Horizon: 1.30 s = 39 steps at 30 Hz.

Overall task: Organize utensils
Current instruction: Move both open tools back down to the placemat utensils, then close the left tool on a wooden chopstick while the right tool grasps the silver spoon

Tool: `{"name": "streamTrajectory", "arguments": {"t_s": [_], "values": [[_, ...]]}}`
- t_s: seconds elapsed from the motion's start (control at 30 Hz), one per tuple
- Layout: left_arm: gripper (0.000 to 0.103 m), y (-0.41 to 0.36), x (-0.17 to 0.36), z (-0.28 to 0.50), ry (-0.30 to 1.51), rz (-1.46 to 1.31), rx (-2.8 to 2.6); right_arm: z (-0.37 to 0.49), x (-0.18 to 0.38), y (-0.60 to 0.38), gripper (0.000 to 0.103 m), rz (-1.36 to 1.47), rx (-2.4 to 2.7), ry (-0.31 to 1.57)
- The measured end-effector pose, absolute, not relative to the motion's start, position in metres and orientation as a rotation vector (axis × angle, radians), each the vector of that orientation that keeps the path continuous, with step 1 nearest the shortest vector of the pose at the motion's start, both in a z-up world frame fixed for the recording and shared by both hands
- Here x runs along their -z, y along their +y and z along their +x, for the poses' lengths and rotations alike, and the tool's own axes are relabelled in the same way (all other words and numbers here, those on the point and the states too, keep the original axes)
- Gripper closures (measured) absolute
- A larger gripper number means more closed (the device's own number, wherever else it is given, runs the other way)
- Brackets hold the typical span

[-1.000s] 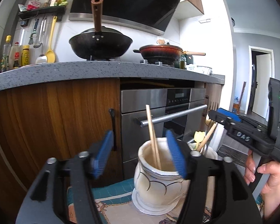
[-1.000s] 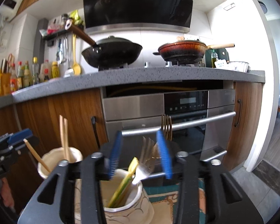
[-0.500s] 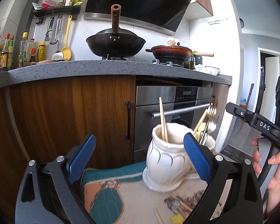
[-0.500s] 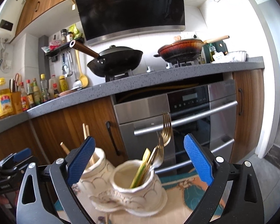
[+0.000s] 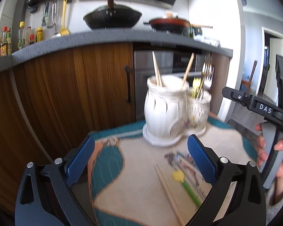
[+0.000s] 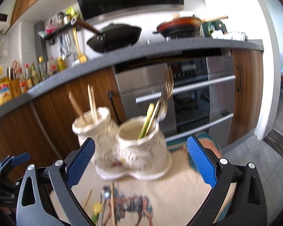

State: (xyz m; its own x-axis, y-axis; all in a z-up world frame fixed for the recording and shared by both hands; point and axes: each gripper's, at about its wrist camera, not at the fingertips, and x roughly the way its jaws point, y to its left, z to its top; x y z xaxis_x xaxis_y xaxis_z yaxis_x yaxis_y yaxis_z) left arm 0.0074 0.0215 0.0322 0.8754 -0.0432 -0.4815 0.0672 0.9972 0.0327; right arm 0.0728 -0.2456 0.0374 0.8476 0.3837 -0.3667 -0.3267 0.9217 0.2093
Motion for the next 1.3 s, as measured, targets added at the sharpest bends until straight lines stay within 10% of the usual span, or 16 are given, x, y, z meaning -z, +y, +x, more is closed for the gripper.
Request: {"name": "streamTrajectory", "arguments": {"t_s": [0.57,1.0,1.3], "values": [[0.006,0.025,0.031,0.004,0.747,0.014,0.086,0.059,0.025,-0.203,0.008,-0.148,-0.443,0.662],[0.043,-0.005,0.049,0.001,0.836,0.064,0.216,0.058,0.053,-0.174,0.074,-0.25,-0.577,0.8],[0.065,-0.019,0.06,0.007,0.895,0.132,0.219,0.055,0.062,-0.159,0.084,-0.283,-0.625,0.837]]}}
